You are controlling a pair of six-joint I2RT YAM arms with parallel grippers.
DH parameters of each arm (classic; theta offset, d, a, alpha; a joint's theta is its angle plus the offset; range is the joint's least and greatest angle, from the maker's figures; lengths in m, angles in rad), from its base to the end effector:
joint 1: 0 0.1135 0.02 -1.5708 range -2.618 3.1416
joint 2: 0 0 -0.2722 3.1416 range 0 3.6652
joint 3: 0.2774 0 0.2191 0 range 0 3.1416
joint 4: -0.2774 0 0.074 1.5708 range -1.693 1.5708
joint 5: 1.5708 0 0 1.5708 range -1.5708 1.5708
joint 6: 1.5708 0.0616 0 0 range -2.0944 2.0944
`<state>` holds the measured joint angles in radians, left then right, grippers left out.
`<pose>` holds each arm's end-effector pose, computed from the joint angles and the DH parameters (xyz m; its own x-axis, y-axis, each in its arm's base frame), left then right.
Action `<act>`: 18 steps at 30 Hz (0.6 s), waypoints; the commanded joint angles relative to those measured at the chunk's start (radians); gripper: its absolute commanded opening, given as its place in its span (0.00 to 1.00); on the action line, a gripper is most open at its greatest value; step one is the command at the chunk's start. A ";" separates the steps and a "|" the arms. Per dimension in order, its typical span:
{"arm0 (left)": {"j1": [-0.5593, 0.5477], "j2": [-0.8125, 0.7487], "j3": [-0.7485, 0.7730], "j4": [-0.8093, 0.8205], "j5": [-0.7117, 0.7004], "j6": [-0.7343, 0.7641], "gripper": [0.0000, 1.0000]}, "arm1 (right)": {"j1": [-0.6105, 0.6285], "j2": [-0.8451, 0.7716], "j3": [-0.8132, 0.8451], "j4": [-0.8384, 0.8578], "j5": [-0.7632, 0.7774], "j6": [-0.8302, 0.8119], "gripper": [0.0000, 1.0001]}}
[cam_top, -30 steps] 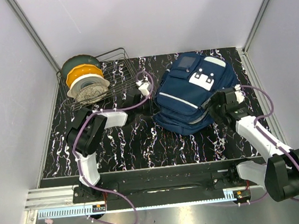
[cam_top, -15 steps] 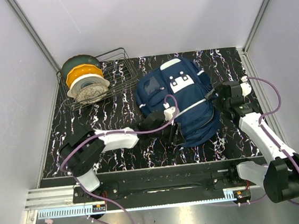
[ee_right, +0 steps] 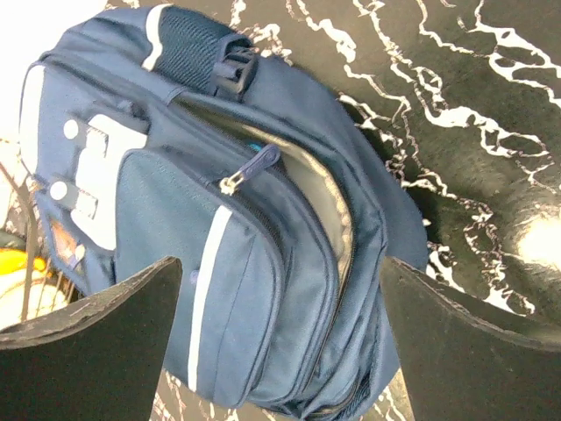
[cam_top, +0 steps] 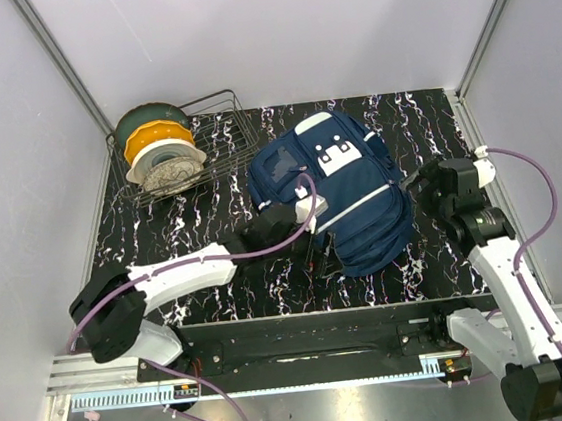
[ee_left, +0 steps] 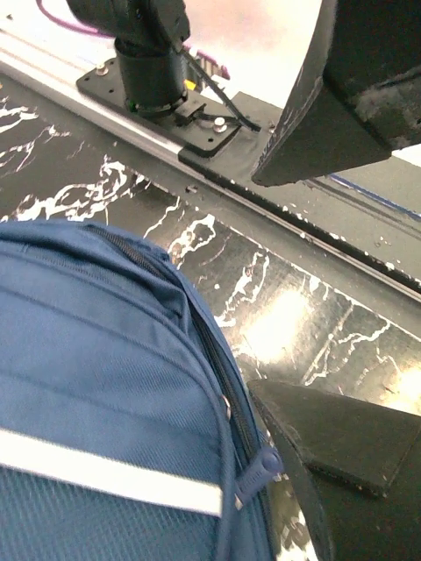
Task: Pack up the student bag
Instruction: Adjust the student bag at the center of the board.
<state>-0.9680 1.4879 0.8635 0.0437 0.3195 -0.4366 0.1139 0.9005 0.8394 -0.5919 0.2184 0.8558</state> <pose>0.1622 -0.2699 0.2376 -0.6755 0.2734 -0.6848 0.7121 0.4828 -0.5097 0.1718 0.0062 0.2923 -0.3504 0.7019 -0.6201 0.4952 0.7008 0.5134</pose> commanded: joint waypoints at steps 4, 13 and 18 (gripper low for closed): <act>0.102 -0.109 -0.006 -0.136 -0.226 0.042 0.99 | -0.005 -0.156 -0.092 0.012 -0.334 0.020 0.90; 0.293 -0.012 0.069 -0.165 -0.157 0.064 0.99 | 0.013 -0.241 -0.232 0.041 -0.525 0.077 0.77; 0.353 0.070 0.100 -0.159 -0.149 0.033 0.97 | 0.013 -0.304 -0.226 0.006 -0.539 0.088 0.74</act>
<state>-0.6548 1.5181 0.9047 -0.1291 0.1749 -0.3931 0.1226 0.6468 0.5930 -0.5900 -0.2646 0.9253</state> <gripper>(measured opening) 0.983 0.760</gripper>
